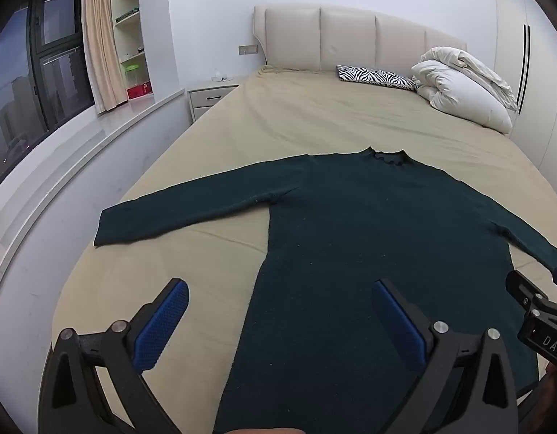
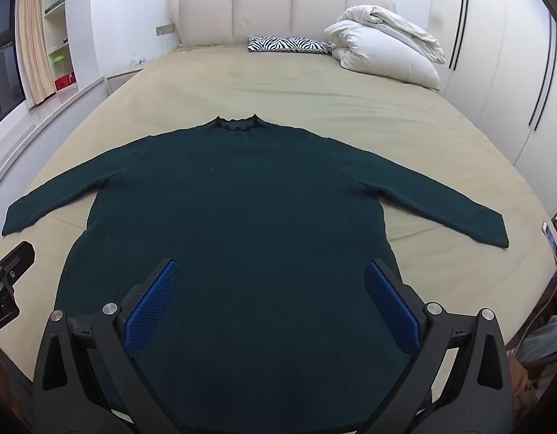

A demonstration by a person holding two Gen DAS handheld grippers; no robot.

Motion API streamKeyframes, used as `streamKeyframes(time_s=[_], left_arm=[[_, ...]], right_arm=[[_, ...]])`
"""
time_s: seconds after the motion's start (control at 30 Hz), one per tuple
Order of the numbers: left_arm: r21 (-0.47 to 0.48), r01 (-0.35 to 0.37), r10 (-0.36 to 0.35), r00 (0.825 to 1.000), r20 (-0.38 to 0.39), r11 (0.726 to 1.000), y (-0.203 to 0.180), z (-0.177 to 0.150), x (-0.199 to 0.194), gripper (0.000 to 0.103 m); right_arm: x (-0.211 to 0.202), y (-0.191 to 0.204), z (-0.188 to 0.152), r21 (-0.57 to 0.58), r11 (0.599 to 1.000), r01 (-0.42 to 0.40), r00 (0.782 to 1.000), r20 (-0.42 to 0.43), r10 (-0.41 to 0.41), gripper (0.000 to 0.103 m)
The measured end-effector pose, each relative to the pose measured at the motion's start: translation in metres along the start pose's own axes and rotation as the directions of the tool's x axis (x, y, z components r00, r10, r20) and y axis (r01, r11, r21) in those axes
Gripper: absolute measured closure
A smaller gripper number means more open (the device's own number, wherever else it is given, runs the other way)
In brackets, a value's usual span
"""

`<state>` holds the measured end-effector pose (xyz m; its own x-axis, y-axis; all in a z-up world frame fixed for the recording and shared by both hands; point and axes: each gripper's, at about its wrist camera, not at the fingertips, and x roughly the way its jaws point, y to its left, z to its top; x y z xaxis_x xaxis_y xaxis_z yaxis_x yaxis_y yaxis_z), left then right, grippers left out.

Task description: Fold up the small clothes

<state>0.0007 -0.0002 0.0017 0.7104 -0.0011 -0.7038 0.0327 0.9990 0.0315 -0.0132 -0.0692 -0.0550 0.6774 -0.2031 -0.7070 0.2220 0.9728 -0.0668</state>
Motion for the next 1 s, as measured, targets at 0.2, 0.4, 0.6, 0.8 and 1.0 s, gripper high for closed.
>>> streamKeyframes(time_s=[0.2, 0.4, 0.6, 0.8, 1.0], left_arm=[[-0.004, -0.006, 0.006, 1.0, -0.001, 1.0, 0.002, -0.003, -0.002, 0.0], [-0.006, -0.008, 0.008, 1.0, 0.0, 1.0, 0.002, -0.005, -0.003, 0.0], [-0.007, -0.011, 0.011, 1.0, 0.001, 1.0, 0.003, -0.006, -0.004, 0.0], [-0.01, -0.014, 0.014, 1.0, 0.0, 1.0, 0.002, -0.008, -0.004, 0.0], [-0.009, -0.014, 0.014, 1.0, 0.0, 1.0, 0.003, -0.008, -0.004, 0.0]], right_arm=[[0.003, 0.002, 0.0, -0.006, 1.0, 0.004, 1.0, -0.007, -0.004, 0.0], [0.004, 0.003, -0.001, -0.008, 1.0, 0.006, 1.0, -0.016, -0.006, 0.0], [0.003, 0.005, -0.003, -0.015, 1.0, 0.01, 1.0, -0.025, -0.01, 0.0], [0.003, 0.005, -0.004, -0.015, 1.0, 0.01, 1.0, -0.025, -0.01, 0.0], [0.002, 0.006, -0.004, -0.014, 1.0, 0.009, 1.0, -0.024, -0.009, 0.0]])
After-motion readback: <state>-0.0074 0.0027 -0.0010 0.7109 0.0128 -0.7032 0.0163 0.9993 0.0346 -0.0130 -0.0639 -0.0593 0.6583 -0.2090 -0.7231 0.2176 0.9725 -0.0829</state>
